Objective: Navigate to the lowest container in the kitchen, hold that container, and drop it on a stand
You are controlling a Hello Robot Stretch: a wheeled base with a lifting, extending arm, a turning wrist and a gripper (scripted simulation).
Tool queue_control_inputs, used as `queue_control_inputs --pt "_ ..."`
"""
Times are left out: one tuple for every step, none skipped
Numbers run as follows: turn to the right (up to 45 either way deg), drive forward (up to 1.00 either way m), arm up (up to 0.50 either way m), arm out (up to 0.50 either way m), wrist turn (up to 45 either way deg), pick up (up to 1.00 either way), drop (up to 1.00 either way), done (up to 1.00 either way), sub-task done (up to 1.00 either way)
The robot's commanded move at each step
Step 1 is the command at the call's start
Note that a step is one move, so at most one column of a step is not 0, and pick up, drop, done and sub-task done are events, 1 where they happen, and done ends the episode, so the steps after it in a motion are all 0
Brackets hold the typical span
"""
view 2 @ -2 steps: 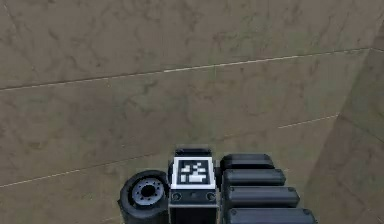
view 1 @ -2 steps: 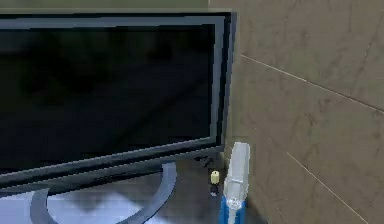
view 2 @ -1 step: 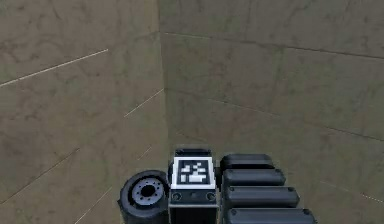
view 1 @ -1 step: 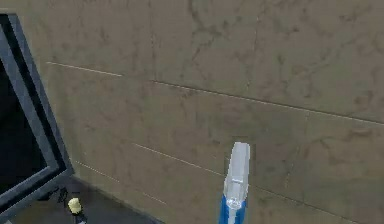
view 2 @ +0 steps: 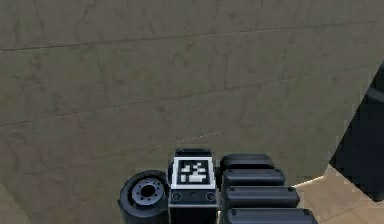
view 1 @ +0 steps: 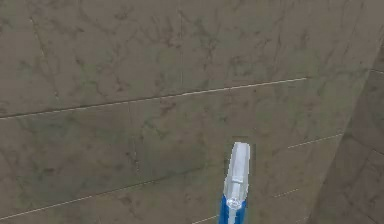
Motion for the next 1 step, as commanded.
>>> queue_control_inputs --pt "45.0 0.00 0.00 0.00 0.0 0.00 0.00 0.00 0.00"
